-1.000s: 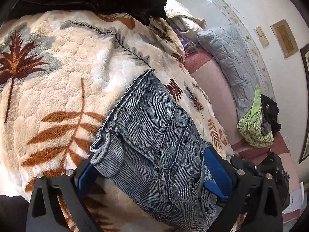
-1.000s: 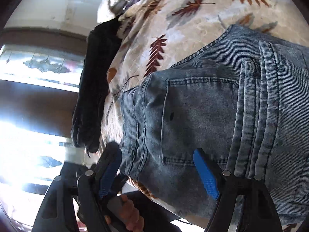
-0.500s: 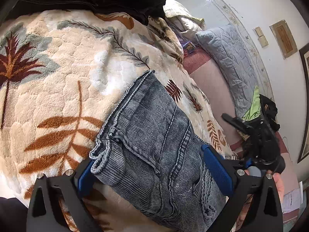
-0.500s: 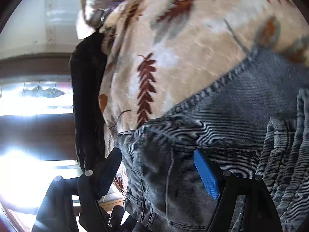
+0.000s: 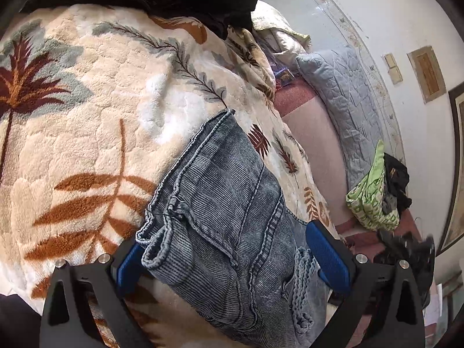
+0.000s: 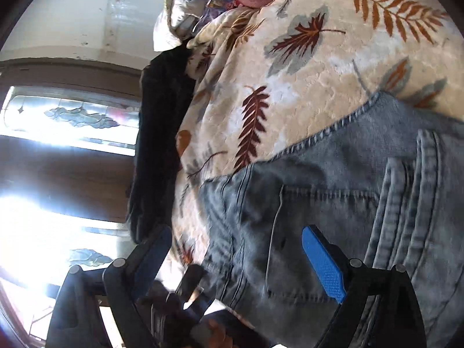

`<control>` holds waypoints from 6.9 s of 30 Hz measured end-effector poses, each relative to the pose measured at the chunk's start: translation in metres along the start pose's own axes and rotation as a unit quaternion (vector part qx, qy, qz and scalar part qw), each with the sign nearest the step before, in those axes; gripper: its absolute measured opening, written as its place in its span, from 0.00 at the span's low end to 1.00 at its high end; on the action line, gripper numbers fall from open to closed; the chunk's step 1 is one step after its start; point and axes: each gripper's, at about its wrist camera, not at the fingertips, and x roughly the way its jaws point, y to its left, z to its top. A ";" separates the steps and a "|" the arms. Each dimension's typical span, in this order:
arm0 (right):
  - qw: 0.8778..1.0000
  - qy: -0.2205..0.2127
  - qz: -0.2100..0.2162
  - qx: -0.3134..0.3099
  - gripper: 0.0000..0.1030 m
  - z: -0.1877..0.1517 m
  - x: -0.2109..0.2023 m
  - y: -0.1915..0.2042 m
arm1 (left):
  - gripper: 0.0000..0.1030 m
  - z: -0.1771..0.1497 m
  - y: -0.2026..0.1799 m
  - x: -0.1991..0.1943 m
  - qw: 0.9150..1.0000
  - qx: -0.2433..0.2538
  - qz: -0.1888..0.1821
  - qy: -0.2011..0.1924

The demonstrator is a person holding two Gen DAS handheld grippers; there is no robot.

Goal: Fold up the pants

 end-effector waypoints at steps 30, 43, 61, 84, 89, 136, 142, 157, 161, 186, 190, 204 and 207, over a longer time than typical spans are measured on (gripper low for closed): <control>0.992 -0.115 0.053 -0.018 0.91 -0.086 -0.100 -0.051 | 0.15 0.002 -0.012 -0.004 0.996 0.058 0.057 -0.021; 0.965 -0.250 0.073 0.026 0.91 -0.092 -0.200 -0.130 | 0.14 -0.055 -0.187 -0.018 0.942 0.322 0.050 -0.078; 0.890 -0.406 0.139 0.153 0.91 -0.138 -0.312 -0.233 | 0.33 -0.304 -0.262 0.118 0.815 0.558 0.073 0.139; 0.974 -0.196 0.108 0.040 0.92 -0.077 -0.189 -0.123 | 0.76 -0.177 -0.189 0.085 0.860 0.465 0.208 0.033; 0.983 -0.138 0.036 0.114 0.78 -0.082 -0.163 -0.166 | 0.75 -0.165 -0.190 0.067 0.876 0.454 0.158 0.047; 0.832 0.147 -0.481 -0.236 0.16 0.123 0.052 0.003 | 0.78 -0.168 -0.163 0.108 0.904 0.393 0.054 0.163; 0.850 0.108 -0.460 -0.233 0.14 0.123 0.038 -0.003 | 0.78 -0.169 -0.162 0.105 0.904 0.392 0.054 0.161; 0.829 0.162 -0.492 -0.213 0.71 0.127 0.078 -0.009 | 0.78 -0.172 -0.162 0.101 0.906 0.389 0.053 0.154; 0.806 0.185 -0.510 -0.236 0.19 0.119 0.083 -0.011 | 0.78 -0.172 -0.162 0.101 0.906 0.389 0.053 0.155; 0.834 0.063 -0.493 -0.241 0.31 0.104 0.027 0.013 | 0.78 -0.175 -0.161 0.098 0.906 0.390 0.054 0.152; 0.840 0.019 -0.489 -0.236 0.54 0.101 0.001 0.020 | 0.78 -0.174 -0.159 0.097 0.908 0.386 0.053 0.153; 0.903 -0.049 -0.396 -0.160 0.61 0.046 -0.094 -0.017 | 0.78 -0.166 -0.156 0.079 0.918 0.366 0.042 0.145; 0.905 -0.052 -0.399 -0.140 0.61 0.015 -0.109 -0.049 | 0.78 -0.165 -0.155 0.075 0.918 0.369 0.042 0.138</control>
